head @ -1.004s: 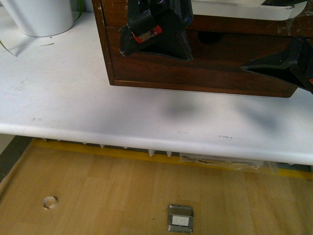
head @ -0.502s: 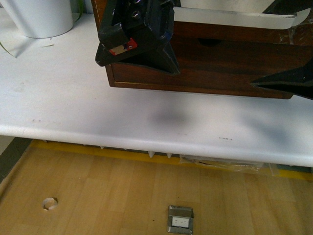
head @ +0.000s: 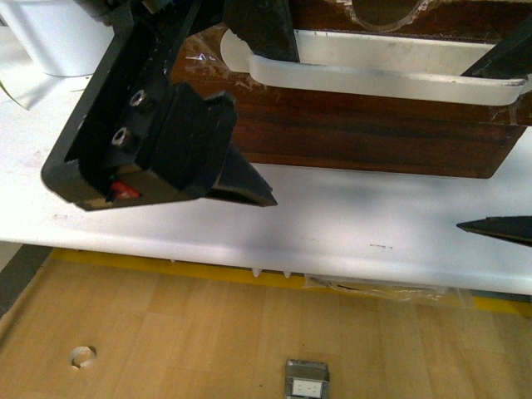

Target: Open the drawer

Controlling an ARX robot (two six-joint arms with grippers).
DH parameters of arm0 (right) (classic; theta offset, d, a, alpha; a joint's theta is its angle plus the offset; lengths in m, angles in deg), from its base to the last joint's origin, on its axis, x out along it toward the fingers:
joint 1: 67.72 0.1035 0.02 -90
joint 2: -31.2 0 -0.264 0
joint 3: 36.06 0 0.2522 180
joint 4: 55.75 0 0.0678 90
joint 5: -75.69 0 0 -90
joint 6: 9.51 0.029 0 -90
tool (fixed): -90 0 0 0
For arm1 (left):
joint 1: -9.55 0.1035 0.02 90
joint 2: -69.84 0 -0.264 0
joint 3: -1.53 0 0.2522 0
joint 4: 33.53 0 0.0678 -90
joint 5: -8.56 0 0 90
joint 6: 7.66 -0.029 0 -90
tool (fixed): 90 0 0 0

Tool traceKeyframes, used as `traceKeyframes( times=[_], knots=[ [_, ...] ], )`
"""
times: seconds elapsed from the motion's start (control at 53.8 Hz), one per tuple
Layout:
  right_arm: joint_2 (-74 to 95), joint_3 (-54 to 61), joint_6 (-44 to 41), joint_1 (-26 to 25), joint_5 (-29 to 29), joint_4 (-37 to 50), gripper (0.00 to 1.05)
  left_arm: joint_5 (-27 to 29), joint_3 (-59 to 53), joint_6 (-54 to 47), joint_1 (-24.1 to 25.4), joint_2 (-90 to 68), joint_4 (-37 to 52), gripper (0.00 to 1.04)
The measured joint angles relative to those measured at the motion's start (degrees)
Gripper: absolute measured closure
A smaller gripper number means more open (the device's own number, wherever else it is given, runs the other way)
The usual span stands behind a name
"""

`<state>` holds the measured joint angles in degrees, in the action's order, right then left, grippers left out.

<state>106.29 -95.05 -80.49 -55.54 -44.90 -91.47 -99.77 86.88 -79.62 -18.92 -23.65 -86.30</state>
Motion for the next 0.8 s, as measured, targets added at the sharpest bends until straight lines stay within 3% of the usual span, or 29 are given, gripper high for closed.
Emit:
traceKeyframes(
  times=[0.186,0.428,0.595,0.799],
  knots=[
    [-2.93,2.56,1.27,-0.15,-0.24,2.71,0.09,0.13,-3.63,1.42,-0.28,2.1,5.03,0.06],
    [-8.44,5.18,5.11,-2.1,-5.38,3.39,0.09,0.28,-8.94,8.46,-0.17,6.64,13.68,0.06],
    [-13.66,7.34,8.17,-5.73,-8.0,6.6,0.09,-0.7,-14.86,14.38,0.76,13.77,22.03,0.06],
    [-20.44,11.72,16.76,-12.76,-11.65,14.97,0.09,0.15,-25.11,27.04,5.44,24.0,37.22,0.06]
  ],
)
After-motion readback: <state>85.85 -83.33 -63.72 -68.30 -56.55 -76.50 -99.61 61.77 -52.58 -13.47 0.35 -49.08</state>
